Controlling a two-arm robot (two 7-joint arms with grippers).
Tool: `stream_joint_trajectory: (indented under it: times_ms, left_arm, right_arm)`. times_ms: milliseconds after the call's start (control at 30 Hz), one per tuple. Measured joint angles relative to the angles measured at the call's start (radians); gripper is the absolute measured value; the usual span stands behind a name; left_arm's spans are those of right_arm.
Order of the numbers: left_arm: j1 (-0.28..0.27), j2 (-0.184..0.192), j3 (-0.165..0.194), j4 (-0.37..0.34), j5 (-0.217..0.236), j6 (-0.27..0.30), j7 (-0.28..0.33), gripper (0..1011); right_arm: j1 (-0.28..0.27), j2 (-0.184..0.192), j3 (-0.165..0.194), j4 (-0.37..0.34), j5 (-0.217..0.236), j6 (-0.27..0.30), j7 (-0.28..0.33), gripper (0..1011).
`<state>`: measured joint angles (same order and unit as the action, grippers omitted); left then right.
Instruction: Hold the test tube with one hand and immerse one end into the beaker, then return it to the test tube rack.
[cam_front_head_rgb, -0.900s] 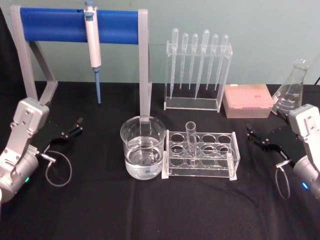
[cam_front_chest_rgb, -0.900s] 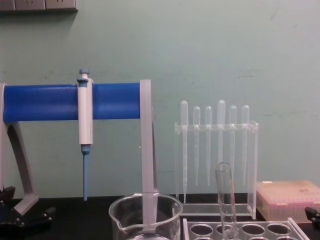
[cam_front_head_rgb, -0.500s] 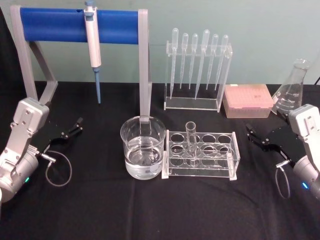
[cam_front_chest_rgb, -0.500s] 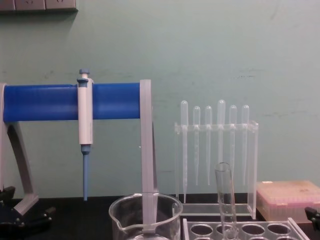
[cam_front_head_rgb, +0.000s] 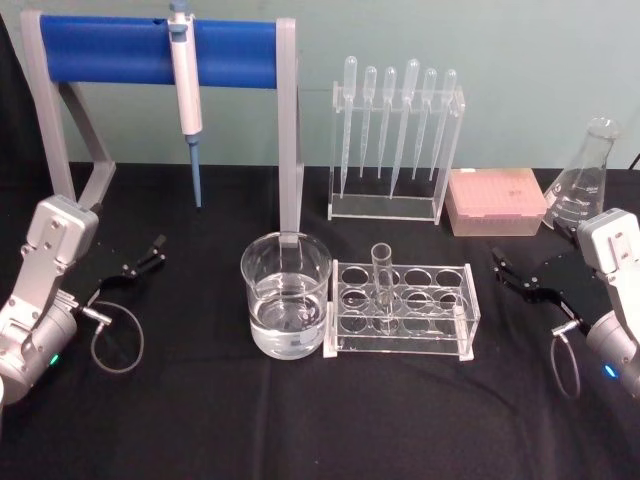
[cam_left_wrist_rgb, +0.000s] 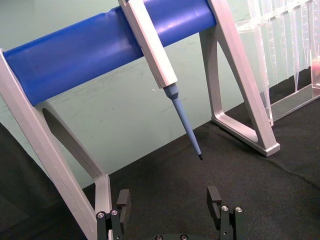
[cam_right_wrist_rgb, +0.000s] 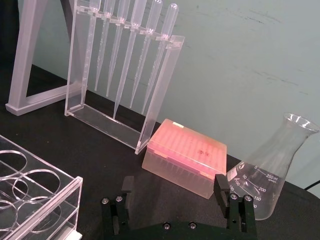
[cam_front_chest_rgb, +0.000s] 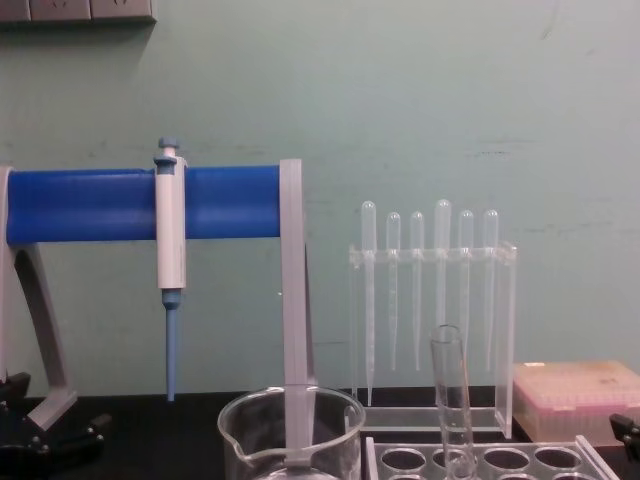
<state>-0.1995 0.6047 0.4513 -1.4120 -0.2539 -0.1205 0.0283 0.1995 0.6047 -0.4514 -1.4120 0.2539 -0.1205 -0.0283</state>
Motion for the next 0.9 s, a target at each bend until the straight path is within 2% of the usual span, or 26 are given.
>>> stream_joint_trajectory:
  times_ms: [700,800,900]
  left_arm:
    - [0.000,0.000,0.000,0.000,0.000,0.000,0.000,1000]
    - [0.000,0.000,0.000,0.000,0.000,0.000,0.000,1000]
    - [0.000,0.000,0.000,0.000,0.000,0.000,0.000,1000]
  right_arm:
    - [0.000,0.000,0.000,0.000,0.000,0.000,0.000,1002]
    - [-0.005,0.000,0.010,-0.006,0.007,-0.007,0.011,1002]
    - [-0.020,0.007,0.036,-0.033,0.029,-0.020,0.036,1002]
